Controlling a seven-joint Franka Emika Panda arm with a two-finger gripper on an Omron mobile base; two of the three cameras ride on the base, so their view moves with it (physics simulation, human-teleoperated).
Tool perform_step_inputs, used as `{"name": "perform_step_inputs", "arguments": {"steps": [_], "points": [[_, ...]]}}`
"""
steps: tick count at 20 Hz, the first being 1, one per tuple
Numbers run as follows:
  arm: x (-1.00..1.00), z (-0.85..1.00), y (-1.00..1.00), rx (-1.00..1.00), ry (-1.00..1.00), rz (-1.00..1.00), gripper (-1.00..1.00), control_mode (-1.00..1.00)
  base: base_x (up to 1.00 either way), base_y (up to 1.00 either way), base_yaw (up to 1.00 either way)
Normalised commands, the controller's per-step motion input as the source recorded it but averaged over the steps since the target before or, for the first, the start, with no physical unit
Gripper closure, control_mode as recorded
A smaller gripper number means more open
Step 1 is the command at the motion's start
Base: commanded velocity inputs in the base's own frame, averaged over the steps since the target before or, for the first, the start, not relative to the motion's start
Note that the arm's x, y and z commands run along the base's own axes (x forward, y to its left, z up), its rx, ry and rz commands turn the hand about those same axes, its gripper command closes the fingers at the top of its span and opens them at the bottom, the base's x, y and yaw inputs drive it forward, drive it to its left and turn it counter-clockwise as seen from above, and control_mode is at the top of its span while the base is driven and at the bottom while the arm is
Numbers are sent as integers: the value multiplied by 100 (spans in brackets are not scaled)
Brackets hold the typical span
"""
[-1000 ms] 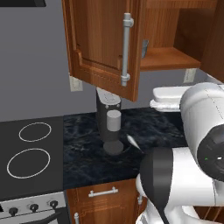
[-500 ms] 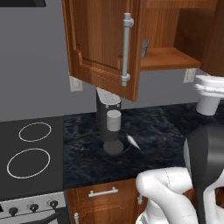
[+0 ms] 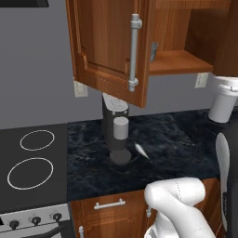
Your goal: Retrieve the tupperware from the cabinet, then place the raw meat into the tupperware to avoid contamination.
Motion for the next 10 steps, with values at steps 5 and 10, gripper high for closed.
{"name": "perform_step_inputs", "arguments": {"steps": [5,10], "points": [[53,-23,0,0,-1,5,-100,-100,0,0,0],[53,-18,0,5,-1,4,-100,-100,0,0,0]]}}
